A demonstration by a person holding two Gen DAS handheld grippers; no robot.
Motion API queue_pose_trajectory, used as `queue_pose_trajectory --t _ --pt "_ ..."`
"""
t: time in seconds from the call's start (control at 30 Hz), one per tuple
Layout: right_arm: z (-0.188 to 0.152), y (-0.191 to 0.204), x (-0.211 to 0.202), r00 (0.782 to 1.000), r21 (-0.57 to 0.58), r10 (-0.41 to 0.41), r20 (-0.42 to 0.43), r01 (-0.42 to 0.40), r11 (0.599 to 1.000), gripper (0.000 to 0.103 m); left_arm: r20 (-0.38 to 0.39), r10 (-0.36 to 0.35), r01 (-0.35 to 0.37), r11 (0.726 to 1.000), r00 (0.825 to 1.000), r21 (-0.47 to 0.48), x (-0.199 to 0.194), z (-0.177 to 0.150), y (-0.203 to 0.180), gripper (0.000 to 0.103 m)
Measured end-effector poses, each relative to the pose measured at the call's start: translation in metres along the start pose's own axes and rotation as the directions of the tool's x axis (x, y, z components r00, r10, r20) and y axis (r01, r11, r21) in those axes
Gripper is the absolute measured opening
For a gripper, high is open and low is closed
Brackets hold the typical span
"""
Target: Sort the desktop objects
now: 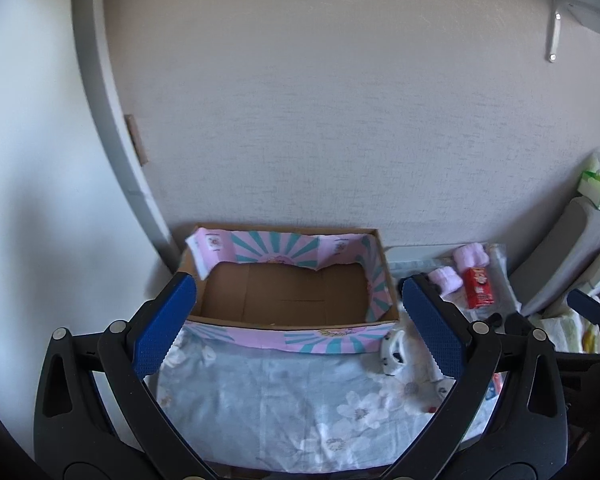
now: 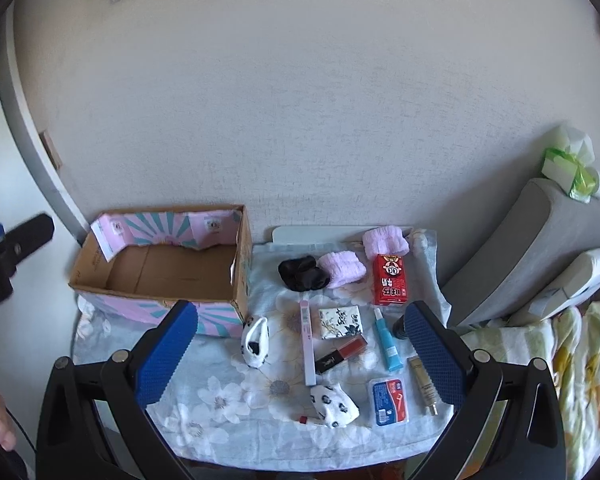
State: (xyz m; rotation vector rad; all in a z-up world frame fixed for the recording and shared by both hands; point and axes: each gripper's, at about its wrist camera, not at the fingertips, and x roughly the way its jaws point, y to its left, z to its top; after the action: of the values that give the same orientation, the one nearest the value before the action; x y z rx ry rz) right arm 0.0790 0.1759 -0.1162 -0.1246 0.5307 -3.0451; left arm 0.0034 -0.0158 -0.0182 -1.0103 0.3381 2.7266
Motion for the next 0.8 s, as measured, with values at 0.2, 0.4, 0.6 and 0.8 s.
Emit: queue_pose_trajectory --t 0.2,0.4,0.6,0.8 --pt "0.002 0.003 -0.004 0.997 -0.070 -0.066 0.027 0.068 0.995 0.103 -0.005 -0.009 0.010 0.999 1.000 0.045 0.001 0.000 -0.007 0.103" --pt "0.005 -0.005 -0.011 0.999 -0.059 -0.026 0.020 0.027 0.998 0.103 0.030 -0.001 -0.002 0.996 1.000 0.093 -0.009 -0.002 -0.013 0.103" --pt "0.009 -0.026 -0.008 0.983 -0.062 -0.129 -0.133 0.121 0.991 0.103 0.027 -0.020 0.016 0.990 0.999 0.142 -0.008 -0.006 -0.021 0.103" --pt "0.001 -0.043 -0.005 0.977 -0.050 -0.134 -0.166 0.127 0.991 0.103 -0.035 -0.057 0.062 0.985 0.998 0.163 0.012 -0.022 -0.031 0.103"
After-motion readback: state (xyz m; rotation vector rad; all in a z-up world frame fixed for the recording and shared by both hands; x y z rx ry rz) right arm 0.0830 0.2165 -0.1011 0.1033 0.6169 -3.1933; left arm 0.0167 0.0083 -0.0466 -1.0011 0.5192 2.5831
